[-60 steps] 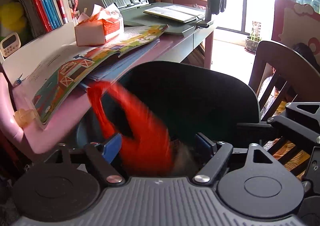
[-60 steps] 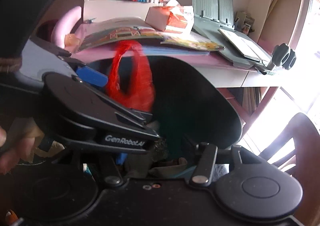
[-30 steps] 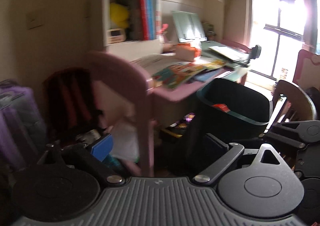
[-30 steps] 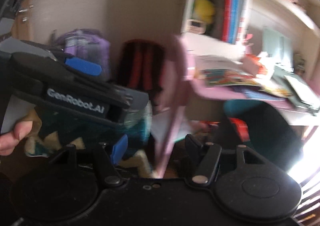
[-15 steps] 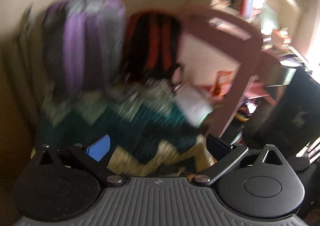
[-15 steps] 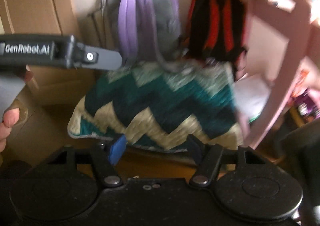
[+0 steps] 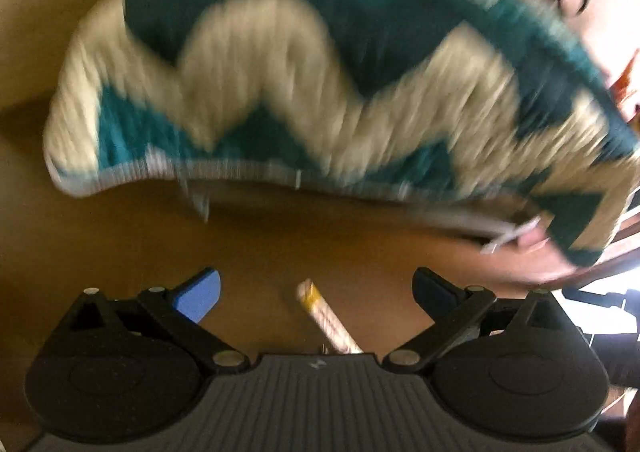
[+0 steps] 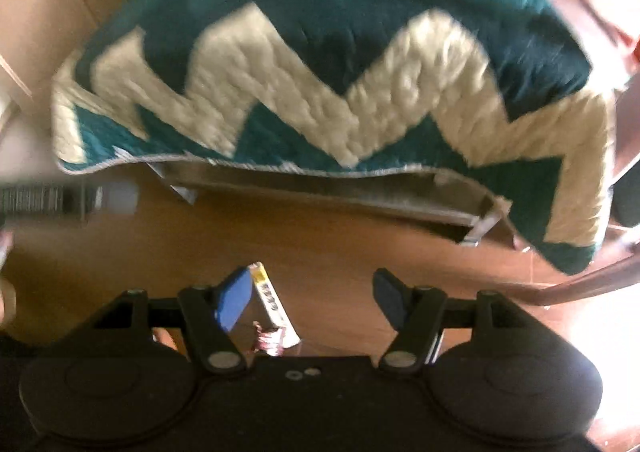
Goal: Collect trash
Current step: 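Move both open tools back down to the last items on the floor, then grasp the brown snack wrapper with left tool while right tool grasps white-yellow stick packet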
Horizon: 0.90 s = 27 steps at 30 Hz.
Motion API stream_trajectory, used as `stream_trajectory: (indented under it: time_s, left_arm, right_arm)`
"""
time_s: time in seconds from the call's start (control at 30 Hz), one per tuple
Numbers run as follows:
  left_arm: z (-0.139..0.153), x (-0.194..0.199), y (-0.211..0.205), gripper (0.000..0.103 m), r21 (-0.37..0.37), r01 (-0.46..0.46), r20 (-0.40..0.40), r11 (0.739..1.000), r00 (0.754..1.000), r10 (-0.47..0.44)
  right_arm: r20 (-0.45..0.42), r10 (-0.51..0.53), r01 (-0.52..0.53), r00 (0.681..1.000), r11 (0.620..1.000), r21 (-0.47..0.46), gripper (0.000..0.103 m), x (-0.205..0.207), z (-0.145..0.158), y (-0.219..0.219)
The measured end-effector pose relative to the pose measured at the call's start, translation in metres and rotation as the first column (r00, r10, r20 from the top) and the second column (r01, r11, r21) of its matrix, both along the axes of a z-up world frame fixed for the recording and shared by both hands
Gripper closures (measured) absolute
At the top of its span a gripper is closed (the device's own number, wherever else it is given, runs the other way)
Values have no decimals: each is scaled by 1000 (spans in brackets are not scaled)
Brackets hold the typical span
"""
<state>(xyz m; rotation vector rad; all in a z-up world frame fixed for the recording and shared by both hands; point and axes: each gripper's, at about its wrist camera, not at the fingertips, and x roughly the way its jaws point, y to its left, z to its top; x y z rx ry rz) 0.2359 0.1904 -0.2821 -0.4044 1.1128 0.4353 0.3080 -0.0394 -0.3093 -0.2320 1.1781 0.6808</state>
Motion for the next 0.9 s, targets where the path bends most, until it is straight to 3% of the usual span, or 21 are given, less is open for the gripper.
stream_trajectory:
  time_s: [0.13, 0.43, 0.53, 0.73, 0.9]
  left_arm:
    - [-70, 2, -8, 0, -30, -9, -161, 1000, 987, 5]
    - [-184, 2, -19, 0, -146, -8, -308, 989, 951, -38]
    - [-205, 5, -26, 1, -168, -6, -310, 986, 950, -47]
    - [-239, 8, -48, 4, -168, 88, -307, 982, 942, -137]
    - [-261, 14, -54, 15, -175, 69, -335, 982, 934, -125]
  right_arm:
    - [-76, 47, -48, 996, 999, -16, 36, 18, -47, 27]
    - [-222, 223, -246, 949, 965, -85, 36, 21, -149, 94]
    - [-292, 223, -265, 930, 958, -111, 37, 22, -185, 108]
    - [-382, 246, -306, 891, 946, -105, 37, 33, -236, 133]
    - [-401, 305, -379, 864, 918, -117, 37, 26, -261, 156]
